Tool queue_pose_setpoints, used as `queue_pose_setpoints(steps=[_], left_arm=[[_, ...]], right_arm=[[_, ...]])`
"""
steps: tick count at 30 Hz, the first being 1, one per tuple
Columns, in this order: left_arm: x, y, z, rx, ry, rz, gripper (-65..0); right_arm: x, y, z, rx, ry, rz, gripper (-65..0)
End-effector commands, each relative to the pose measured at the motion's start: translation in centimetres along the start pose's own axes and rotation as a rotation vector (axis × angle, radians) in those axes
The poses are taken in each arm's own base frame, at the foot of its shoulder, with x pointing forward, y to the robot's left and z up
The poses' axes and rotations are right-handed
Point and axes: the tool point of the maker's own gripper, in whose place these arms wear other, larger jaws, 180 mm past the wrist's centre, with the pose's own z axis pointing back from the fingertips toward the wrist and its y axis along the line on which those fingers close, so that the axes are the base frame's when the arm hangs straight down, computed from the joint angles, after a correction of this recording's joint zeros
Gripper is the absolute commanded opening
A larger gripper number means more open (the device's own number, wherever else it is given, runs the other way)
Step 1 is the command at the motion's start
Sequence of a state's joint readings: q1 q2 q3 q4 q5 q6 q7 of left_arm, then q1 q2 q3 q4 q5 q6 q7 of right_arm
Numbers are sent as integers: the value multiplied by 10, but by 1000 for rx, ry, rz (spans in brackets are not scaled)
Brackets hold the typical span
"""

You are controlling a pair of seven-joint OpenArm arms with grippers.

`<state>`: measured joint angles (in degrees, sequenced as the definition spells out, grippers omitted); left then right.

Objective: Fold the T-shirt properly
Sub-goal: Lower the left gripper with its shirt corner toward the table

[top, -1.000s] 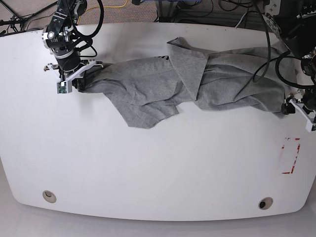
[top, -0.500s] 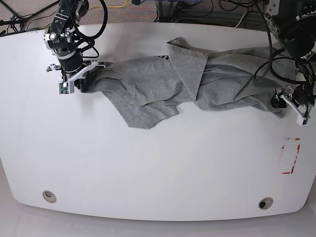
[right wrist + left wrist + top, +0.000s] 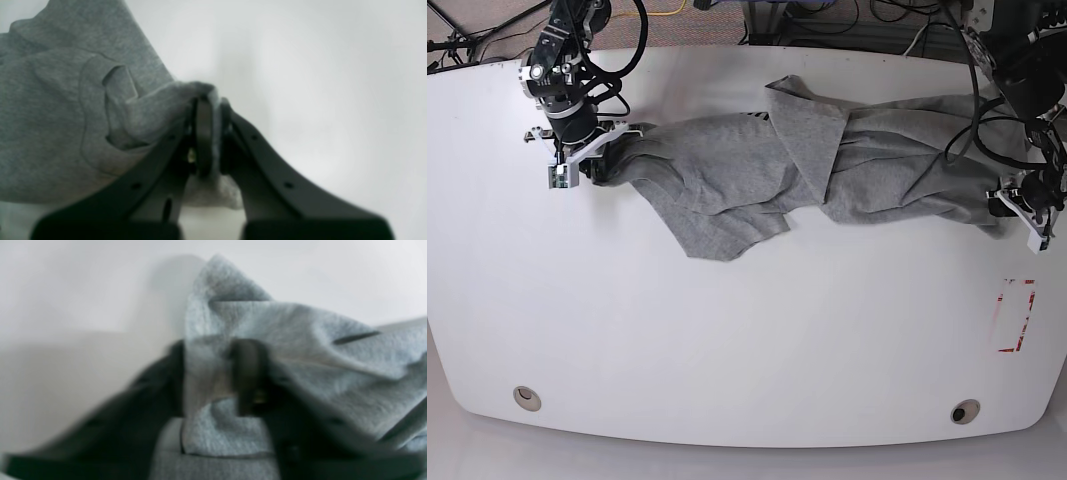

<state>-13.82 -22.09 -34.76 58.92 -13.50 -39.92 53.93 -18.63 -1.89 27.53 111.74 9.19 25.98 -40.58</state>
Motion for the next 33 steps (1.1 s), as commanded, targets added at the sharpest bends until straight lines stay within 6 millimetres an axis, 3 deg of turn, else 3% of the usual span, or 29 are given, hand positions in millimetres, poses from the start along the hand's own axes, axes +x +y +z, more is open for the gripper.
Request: queue_pose_setpoints(steps=[1, 4, 15, 20, 24, 33], left_arm=[[13, 8, 8, 18, -35, -11, -594], [7, 8, 7, 18, -22, -11, -649], [17, 1, 10, 18, -22, -61, -650], [45, 3, 36, 83, -65, -136, -650], [67, -18, 49, 89, -132, -187, -650], [113, -42, 94, 171, -239, -301, -650]], right_arm=[[15, -1, 3, 0, -54, 11, -650], [15, -1, 3, 0, -54, 10, -650], [15, -1, 3, 0, -54, 10, -650], [26, -4, 0, -5, -77, 10, -650], [30, -4, -1, -6, -86, 14, -650], [62, -12, -6, -21, -154, 47, -650]])
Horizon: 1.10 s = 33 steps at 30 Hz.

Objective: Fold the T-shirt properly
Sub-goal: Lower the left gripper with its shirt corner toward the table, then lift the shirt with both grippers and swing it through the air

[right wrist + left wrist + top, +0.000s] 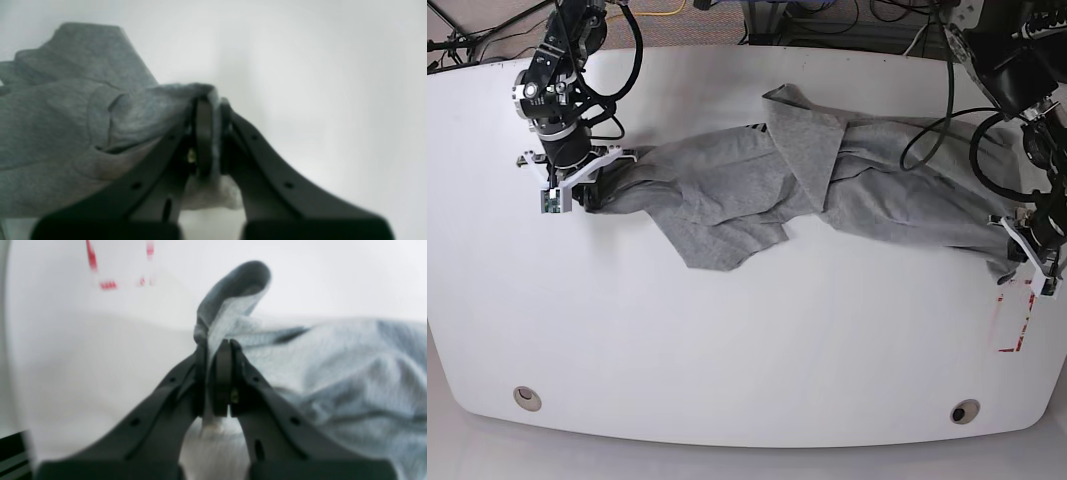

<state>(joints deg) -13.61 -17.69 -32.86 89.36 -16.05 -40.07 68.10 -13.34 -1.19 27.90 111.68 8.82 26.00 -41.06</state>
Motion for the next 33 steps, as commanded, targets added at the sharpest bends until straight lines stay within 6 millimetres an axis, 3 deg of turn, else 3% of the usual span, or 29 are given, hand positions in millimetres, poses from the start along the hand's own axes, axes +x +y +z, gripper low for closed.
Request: queue_pose_setpoints(steps=[1, 6, 12, 21, 33], left_arm=[[41, 7, 22, 59, -102, -36, -650], [60, 8, 45, 120, -146, -79, -650], [101, 4, 62, 146, -242, -130, -650], [144, 9, 90, 200, -362, -153, -650], [195, 26, 126, 259, -469, -134, -650]], right_arm=[[32, -9, 0, -12, -88, 41, -650], [53, -20, -1, -29, -126, 83, -650], [90, -32, -6, -48, -183, 130, -650], [150, -60, -4, -109, -244, 206, -650], [235, -84, 18, -196, -361, 265, -650]])
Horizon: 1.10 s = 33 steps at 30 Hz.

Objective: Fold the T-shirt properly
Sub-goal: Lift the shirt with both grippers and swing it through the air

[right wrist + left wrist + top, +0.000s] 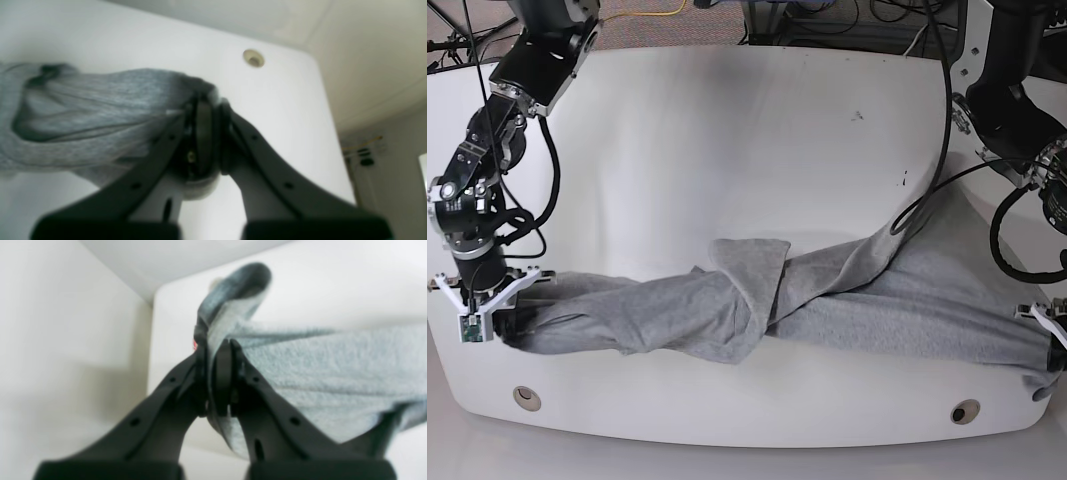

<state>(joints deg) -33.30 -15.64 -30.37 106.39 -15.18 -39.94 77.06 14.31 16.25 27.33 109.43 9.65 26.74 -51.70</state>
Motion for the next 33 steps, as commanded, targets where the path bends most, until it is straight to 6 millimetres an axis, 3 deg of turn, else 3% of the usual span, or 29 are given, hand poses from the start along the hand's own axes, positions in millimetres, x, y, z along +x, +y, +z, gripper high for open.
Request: queue_pose_setpoints(steps=[1, 5, 15, 22, 28, 33], left_arm=[[38, 20, 13, 52, -103, -5, -650], [63, 31, 21, 78, -167, 4, -650], [130, 49, 46, 132, -306, -57, -650], [183, 67, 74, 175, -433, -59, -650], [200, 79, 72, 152, -449, -22, -650], [183, 78, 51, 113, -380, -5, -650]], right_arm=[[46, -22, 5, -55, -111, 21, -650], [75, -37, 9, -90, -159, 42, -650], [150, -48, 20, -121, -280, 159, -650], [213, -59, 41, -167, -411, 216, -650], [247, -59, 55, -187, -480, 257, -648], [244, -61, 53, -190, -465, 261, -648]])
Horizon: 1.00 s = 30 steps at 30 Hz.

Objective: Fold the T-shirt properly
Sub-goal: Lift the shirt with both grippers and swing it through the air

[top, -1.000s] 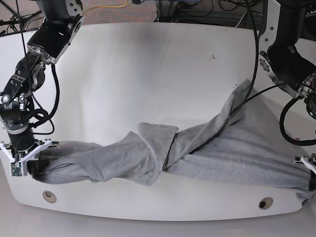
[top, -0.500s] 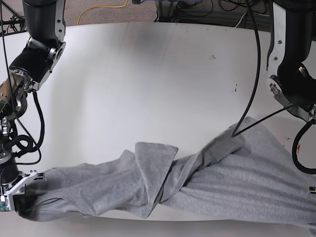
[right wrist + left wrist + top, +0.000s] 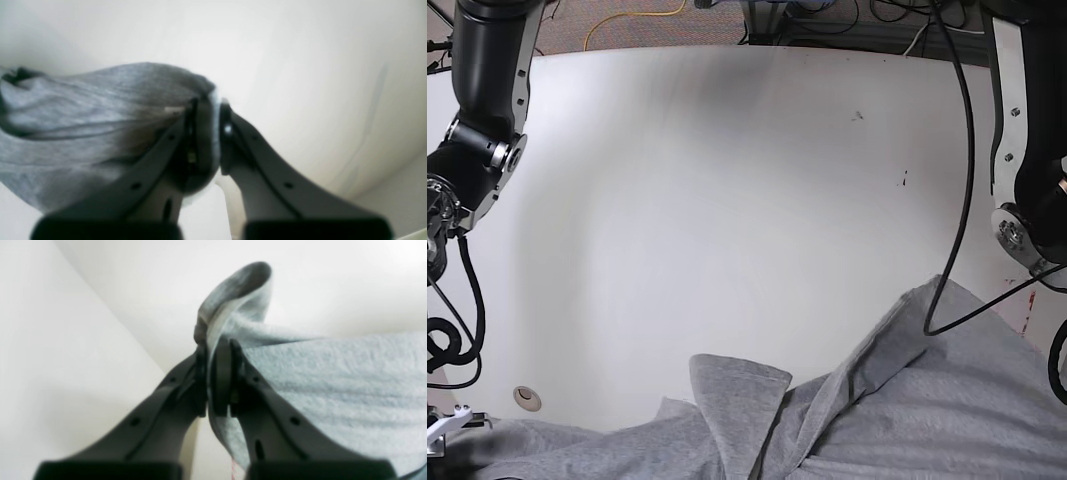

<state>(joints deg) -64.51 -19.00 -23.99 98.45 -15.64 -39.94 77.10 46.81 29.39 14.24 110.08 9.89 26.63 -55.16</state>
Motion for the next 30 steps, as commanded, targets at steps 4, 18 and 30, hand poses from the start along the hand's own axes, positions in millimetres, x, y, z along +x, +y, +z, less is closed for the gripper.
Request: queue_pose_setpoints(steps=[4, 18, 30], left_arm=[[-22, 0, -5, -13, 39, 23, -650], [-20, 5, -4, -7, 26, 48, -650], [22, 25, 0, 15, -62, 78, -650]], right_arm=[[-19, 6, 3, 7, 34, 9, -648], [-22, 11, 5, 18, 38, 10, -648], [21, -15, 4, -44, -61, 6, -648]])
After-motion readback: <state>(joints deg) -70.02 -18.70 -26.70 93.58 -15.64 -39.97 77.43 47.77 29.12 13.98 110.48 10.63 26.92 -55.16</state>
